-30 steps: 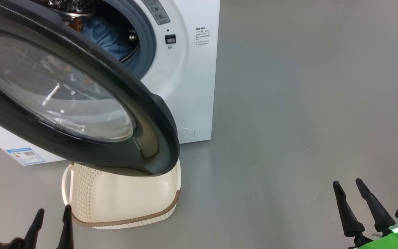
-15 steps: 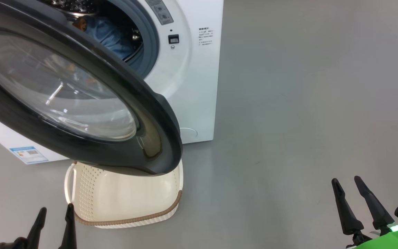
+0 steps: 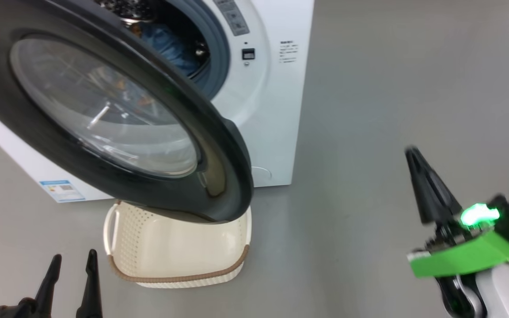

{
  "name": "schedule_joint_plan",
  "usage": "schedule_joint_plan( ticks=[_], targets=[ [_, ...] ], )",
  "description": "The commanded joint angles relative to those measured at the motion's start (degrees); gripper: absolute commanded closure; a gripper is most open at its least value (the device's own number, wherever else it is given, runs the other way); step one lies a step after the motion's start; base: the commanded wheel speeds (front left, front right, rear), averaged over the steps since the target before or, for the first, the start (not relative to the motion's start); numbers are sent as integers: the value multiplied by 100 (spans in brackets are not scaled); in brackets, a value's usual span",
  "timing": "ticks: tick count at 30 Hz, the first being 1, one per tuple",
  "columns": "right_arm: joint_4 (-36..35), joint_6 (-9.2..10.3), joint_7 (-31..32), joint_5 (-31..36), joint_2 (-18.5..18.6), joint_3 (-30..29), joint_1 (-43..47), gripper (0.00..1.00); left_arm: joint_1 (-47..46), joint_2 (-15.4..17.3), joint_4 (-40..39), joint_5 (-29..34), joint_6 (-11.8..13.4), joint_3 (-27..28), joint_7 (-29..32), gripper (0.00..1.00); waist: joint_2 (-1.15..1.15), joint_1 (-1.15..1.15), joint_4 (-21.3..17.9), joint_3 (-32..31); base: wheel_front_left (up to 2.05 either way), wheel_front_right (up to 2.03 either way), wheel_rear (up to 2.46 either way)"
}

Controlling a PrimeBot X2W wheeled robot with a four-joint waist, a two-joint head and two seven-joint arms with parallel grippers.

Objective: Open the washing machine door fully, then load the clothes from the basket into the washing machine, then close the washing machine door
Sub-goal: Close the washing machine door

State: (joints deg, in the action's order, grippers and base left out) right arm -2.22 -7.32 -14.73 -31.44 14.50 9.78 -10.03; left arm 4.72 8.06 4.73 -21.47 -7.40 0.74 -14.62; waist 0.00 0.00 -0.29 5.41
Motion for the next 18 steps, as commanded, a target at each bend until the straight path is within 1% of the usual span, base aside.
schedule_joint_plan(
  ticks=[1, 6, 11, 15, 18],
  targets=[
    [-260, -17, -27, -29, 7, 225, -331, 100, -150, 52, -191, 58, -9, 205, -38, 0, 0, 0, 112, -56, 0, 0, 0],
    [-681, -17, -27, -71, -98, 585, -893, 100, -144, 11, -287, 95, -9, 106, -38, 0, 0, 0, 312, -94, 0, 0, 0],
    [-1046, -17, -27, -126, -251, 940, -1214, 100, -176, -49, -376, 111, -9, 17, -38, 0, 0, 0, 541, -73, 0, 0, 0],
    [-1016, -17, -27, -211, -380, 1350, -1291, 100, -163, -101, -410, 110, -9, -30, -38, 0, 0, 0, 685, -50, 0, 0, 0],
    [-730, -17, -27, -319, -444, 1699, -1276, 100, -157, -138, -404, 103, -9, -81, -38, 0, 0, 0, 790, -4, 0, 0, 0]
  ],
)
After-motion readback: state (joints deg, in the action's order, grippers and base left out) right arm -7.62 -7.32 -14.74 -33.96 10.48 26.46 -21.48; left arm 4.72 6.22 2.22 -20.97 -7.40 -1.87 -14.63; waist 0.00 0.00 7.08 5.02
